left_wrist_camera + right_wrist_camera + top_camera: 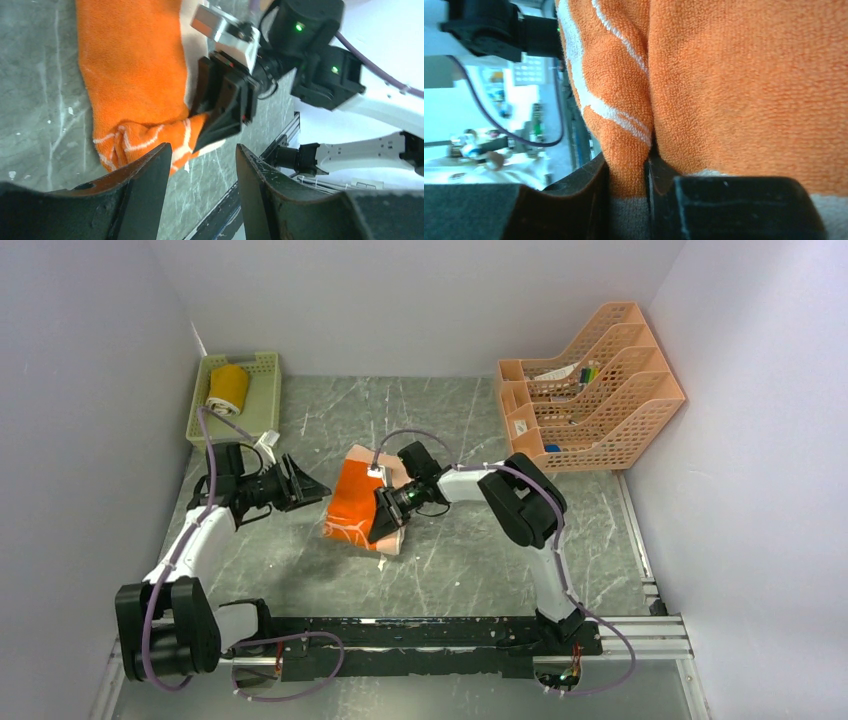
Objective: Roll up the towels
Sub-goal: Roll the towel at the center of the board.
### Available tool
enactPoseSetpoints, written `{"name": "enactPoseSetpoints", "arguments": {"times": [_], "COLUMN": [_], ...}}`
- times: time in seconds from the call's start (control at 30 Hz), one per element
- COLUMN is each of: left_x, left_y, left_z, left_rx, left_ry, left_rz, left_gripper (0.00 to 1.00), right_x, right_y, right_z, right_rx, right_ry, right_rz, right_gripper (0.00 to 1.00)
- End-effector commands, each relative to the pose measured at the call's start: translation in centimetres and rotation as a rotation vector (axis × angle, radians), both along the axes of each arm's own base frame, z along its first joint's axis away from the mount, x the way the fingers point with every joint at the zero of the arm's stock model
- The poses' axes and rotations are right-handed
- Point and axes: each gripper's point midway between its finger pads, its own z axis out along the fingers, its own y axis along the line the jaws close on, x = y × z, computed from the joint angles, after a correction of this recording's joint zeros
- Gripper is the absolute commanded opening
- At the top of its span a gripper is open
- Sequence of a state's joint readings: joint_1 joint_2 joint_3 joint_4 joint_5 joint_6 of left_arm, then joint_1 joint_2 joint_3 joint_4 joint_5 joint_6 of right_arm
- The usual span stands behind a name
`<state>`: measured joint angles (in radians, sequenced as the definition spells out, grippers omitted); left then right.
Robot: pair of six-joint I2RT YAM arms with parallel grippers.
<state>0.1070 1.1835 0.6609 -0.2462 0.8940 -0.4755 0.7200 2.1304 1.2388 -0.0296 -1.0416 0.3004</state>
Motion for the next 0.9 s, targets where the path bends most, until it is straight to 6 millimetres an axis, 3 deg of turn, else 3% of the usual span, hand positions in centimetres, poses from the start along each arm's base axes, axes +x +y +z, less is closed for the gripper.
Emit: {"name": "enactPoseSetpoints", "arguments": {"times": [0.0,0.13,0.23,0.3,0.43,0.67,0.77,0.87], "left_x": [-1.9,-3.7,-4.8,-4.9,-3.8,0.2,1.0,1.5], "left_y": [-1.3,-4.1,-6.1,-6.0,-5.3,-4.2,-4.3,-4.5], "left_z": [1.2,2.0,0.6,-0.7,-3.1,-6.0,-7.2,-8.0], "left_rx": [-0.059,-0.170,-0.152,-0.141,-0.071,0.036,0.033,0.035], "left_ry": [-0.034,-0.026,0.017,0.054,0.082,0.090,0.109,0.131], "left_rz": [-0.083,-0.123,-0.119,-0.087,-0.028,0.034,0.034,0.019], "left_gripper": [0.62,0.63,0.64,0.63,0.63,0.62,0.61,0.60], "right_x": [0.7,1.7,2.3,2.6,2.8,3.0,3.5,5.0], "right_y": [0.6,1.0,1.2,1.3,1.3,1.3,1.0,0.4], "right_z": [1.7,1.2,0.4,0.2,0.2,0.5,-0.1,-0.7], "right_rx": [0.106,0.135,0.116,0.104,0.102,0.095,0.041,-0.114], "right_ry": [0.165,0.259,0.260,0.251,0.248,0.230,0.163,-0.043], "right_rz": [0.016,-0.014,-0.035,-0.045,-0.055,-0.068,-0.091,-0.112], "right_gripper": [0.23,0.24,0.25,0.25,0.26,0.29,0.41,0.55]}}
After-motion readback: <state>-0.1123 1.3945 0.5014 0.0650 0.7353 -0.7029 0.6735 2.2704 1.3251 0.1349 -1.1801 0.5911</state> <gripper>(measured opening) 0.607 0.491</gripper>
